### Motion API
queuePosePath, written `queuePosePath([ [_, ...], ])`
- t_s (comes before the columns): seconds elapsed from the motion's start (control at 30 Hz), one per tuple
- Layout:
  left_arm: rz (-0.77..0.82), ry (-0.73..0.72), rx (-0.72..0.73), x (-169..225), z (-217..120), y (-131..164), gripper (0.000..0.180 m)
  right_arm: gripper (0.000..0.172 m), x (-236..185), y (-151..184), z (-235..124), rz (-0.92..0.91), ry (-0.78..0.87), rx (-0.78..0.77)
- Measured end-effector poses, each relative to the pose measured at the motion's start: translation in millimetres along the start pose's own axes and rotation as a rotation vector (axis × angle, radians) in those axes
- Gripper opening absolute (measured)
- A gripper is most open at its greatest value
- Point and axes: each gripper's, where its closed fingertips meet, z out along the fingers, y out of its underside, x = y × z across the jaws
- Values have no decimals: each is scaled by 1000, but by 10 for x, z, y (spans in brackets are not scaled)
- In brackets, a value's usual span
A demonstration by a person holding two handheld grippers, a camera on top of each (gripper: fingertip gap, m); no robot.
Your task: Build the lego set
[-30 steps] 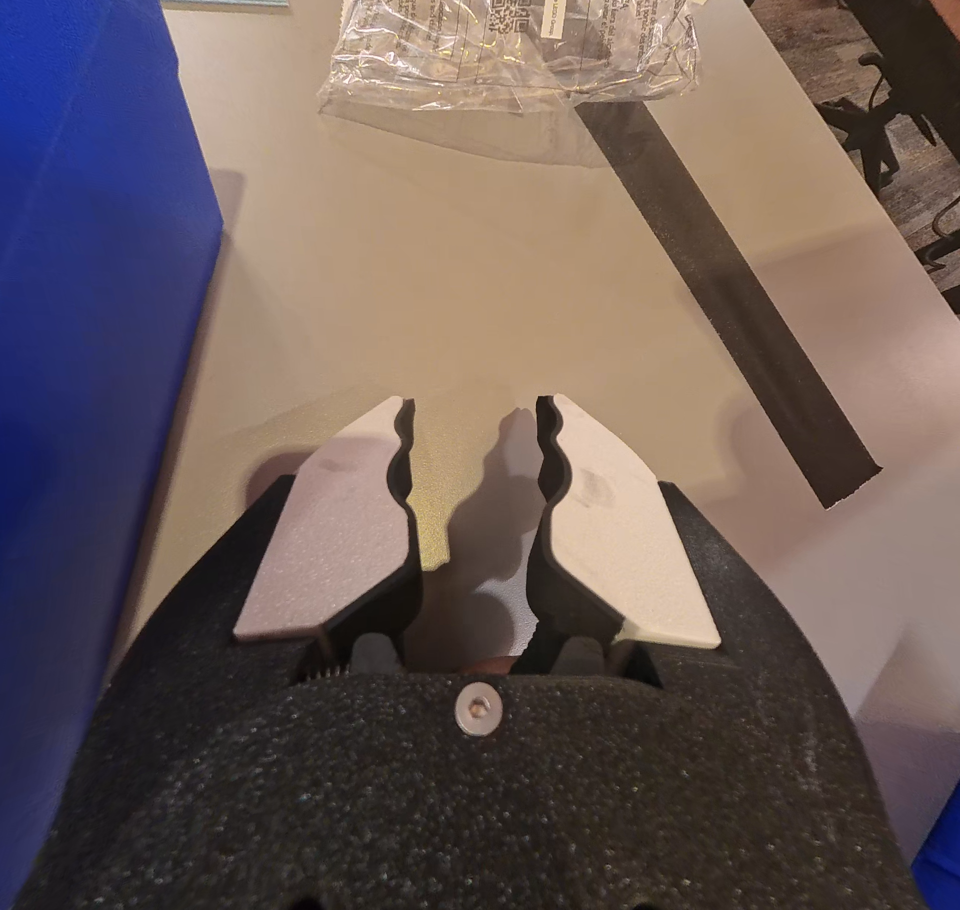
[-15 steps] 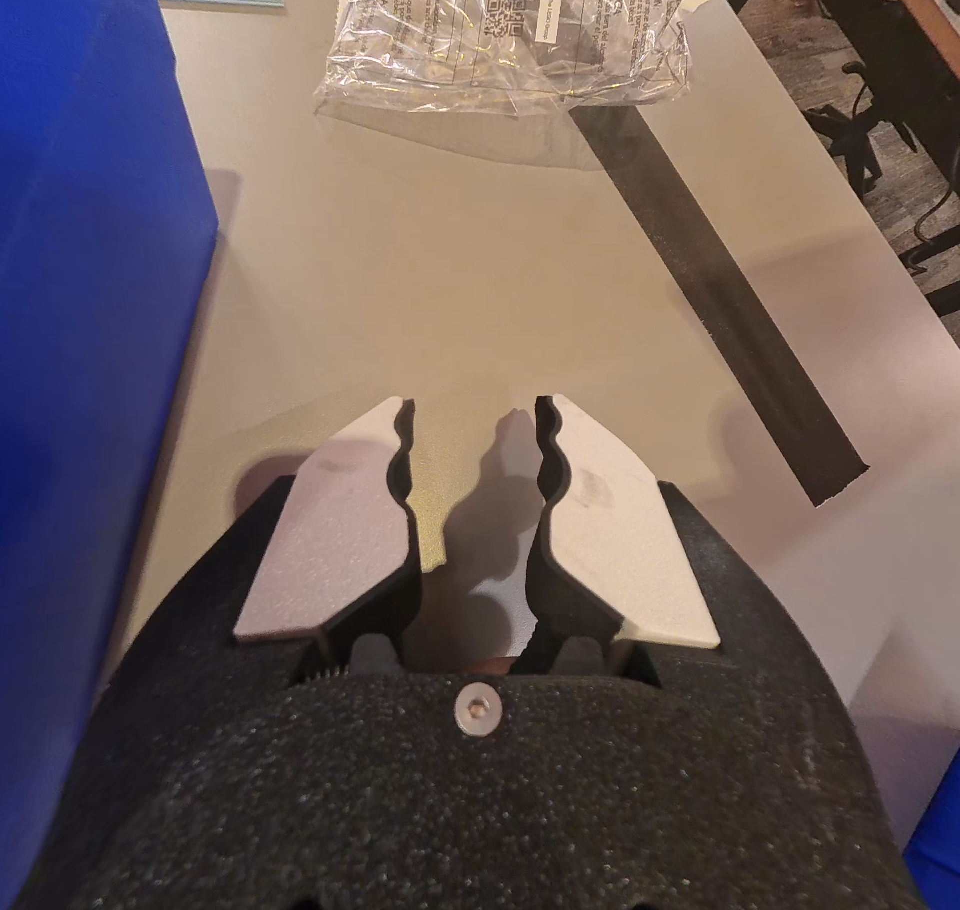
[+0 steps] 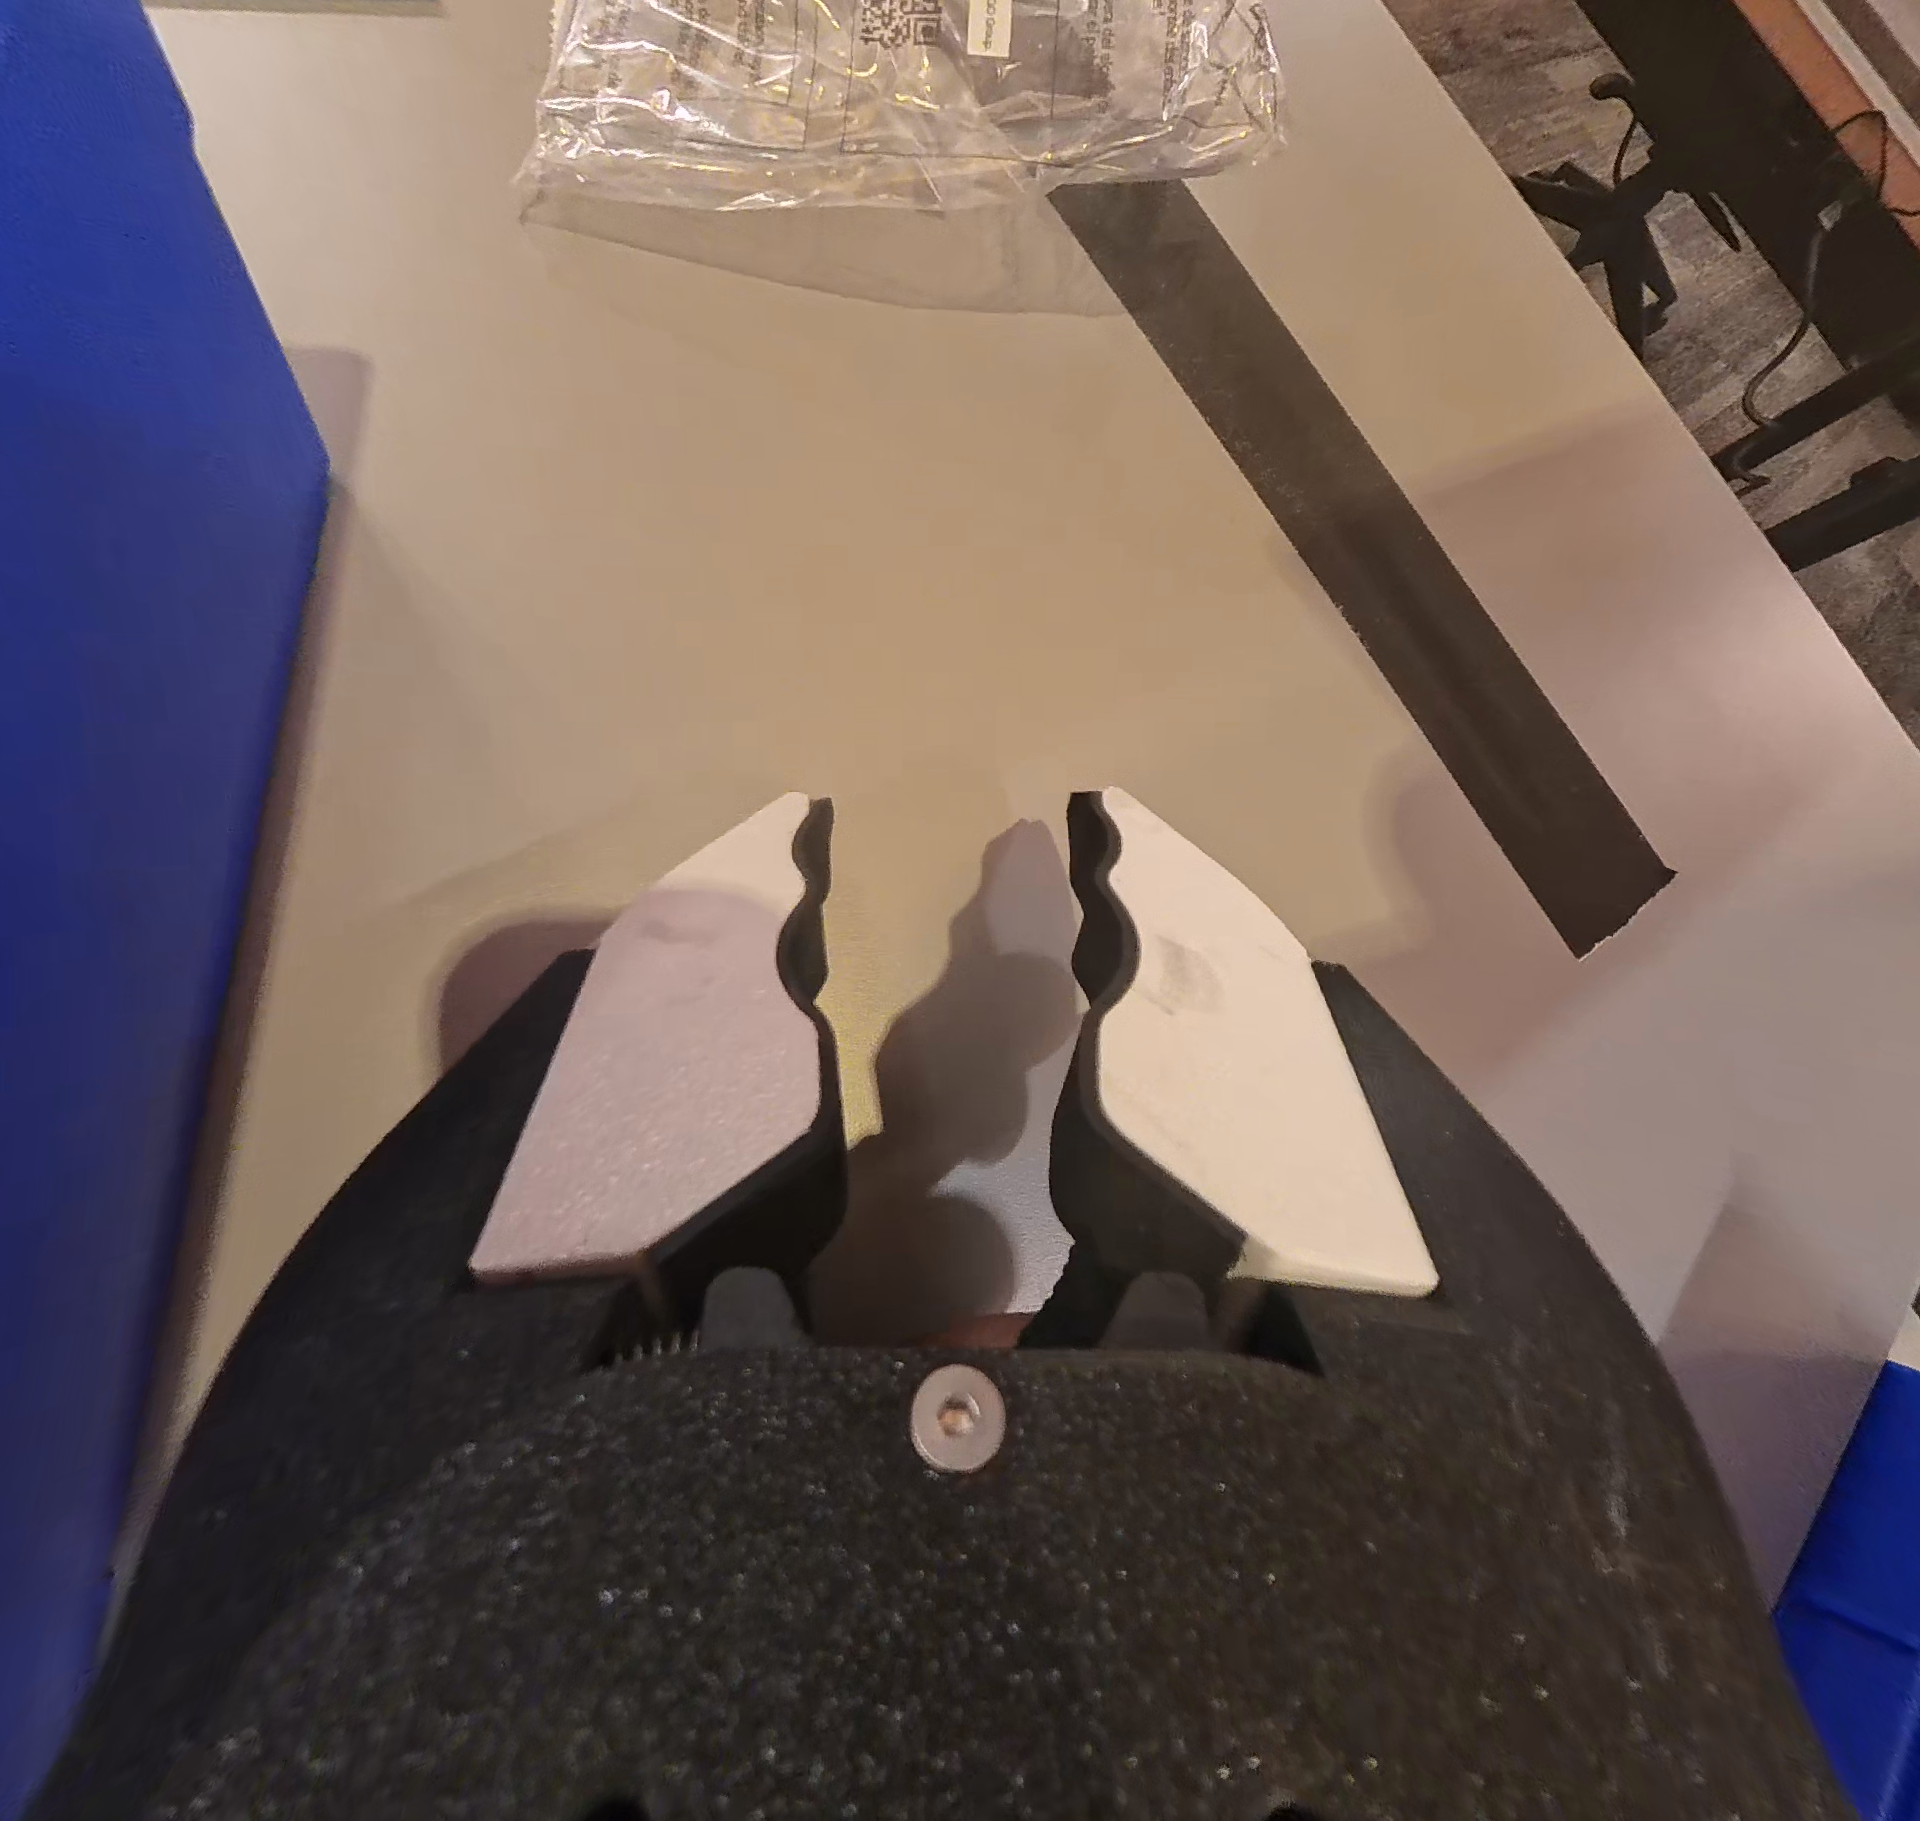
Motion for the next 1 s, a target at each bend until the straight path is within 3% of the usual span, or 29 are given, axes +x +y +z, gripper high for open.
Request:
queuePosePath([
  [0.27,24,-13,9,9,-2,18,12,45,15,14,15,26,-11,-13],
  [0.6,19,89,23,101,-22,13,23,45,40,19,15,34,9,-16],
  [1.0,138,64,181,206,-216,-103,43,45,35,21,18,41,-5,-18],
])
